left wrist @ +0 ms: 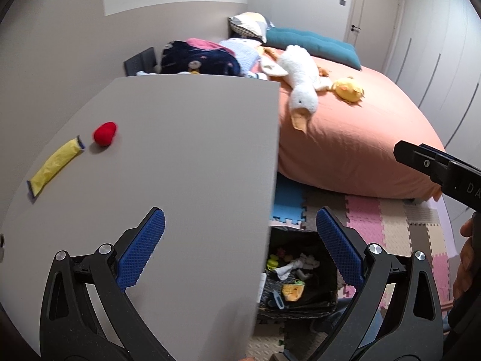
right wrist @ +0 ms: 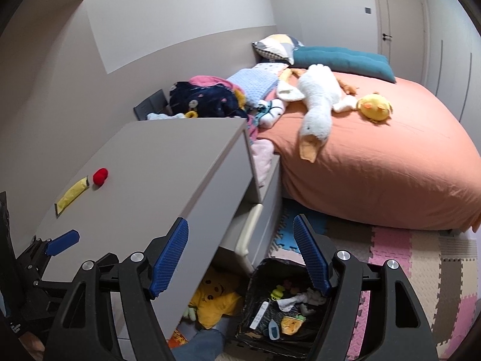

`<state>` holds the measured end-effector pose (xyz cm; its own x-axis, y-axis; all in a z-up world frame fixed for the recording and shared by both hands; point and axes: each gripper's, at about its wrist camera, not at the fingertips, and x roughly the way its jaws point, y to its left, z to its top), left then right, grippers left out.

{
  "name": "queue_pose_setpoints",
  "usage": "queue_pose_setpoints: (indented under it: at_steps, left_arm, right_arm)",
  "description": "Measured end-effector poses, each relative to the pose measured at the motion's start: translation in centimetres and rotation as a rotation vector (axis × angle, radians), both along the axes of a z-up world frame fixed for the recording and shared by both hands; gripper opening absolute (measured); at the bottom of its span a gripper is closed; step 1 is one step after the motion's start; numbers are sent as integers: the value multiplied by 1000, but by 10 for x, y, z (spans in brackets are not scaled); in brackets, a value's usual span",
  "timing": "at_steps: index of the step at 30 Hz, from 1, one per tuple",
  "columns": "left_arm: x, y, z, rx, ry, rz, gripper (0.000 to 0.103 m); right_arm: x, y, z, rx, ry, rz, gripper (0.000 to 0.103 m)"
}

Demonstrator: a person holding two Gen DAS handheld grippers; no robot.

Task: Collect trash
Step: 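Move both open grippers back over the desk toward the yellow bag and red heart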

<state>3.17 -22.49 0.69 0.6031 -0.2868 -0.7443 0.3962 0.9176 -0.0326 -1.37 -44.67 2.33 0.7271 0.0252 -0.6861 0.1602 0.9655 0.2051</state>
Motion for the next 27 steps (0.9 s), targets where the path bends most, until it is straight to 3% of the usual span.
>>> queue_pose_setpoints:
  at_steps: [27]
  left_arm:
    - [52, 115, -3, -15, 3, 173, 97]
  right_arm:
    - [81, 102, -4, 3, 19, 162, 77]
